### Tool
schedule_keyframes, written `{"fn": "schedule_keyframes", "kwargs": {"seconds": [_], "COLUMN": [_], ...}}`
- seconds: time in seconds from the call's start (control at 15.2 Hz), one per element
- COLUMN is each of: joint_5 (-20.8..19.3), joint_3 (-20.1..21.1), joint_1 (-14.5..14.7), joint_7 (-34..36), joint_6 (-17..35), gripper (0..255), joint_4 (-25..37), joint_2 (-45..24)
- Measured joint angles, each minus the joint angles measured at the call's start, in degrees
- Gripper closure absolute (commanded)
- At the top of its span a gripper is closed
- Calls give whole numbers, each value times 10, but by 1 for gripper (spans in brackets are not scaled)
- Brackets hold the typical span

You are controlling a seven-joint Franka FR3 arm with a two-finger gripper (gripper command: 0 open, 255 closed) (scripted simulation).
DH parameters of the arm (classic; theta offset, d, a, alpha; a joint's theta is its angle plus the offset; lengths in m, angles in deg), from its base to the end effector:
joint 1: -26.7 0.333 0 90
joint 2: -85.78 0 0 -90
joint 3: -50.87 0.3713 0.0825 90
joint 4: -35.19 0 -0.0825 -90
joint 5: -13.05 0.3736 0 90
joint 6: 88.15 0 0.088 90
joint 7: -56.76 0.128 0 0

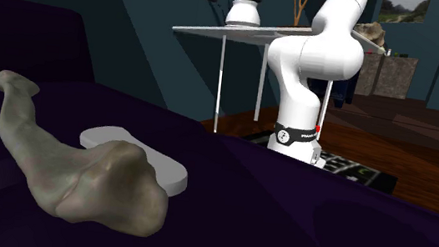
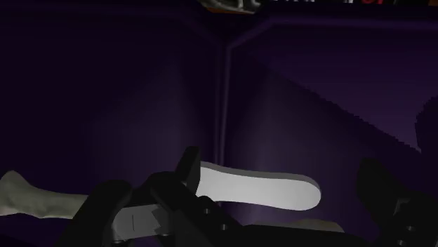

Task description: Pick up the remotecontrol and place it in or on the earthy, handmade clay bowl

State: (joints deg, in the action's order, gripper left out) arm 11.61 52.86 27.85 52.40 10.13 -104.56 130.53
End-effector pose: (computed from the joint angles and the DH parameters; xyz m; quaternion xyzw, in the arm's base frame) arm 0.2714 0.0154 0.5816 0.9974 0.0621 0.0281 0.0251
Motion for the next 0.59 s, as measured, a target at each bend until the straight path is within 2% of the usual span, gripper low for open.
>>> {"fn": "schedule_keyframes", "kwargs": {"seconds": [0.07, 0.2, 0.59], "joint_5": [0, -10, -51], "joint_3": [0, -17, -101], "joint_1": [0, 11, 64], "joint_7": [0, -47, -288], "joint_6": [0, 23, 132], "gripper": [0, 0, 0], "joint_4": [0, -10, -19], "joint_2": [0, -14, -114]}}
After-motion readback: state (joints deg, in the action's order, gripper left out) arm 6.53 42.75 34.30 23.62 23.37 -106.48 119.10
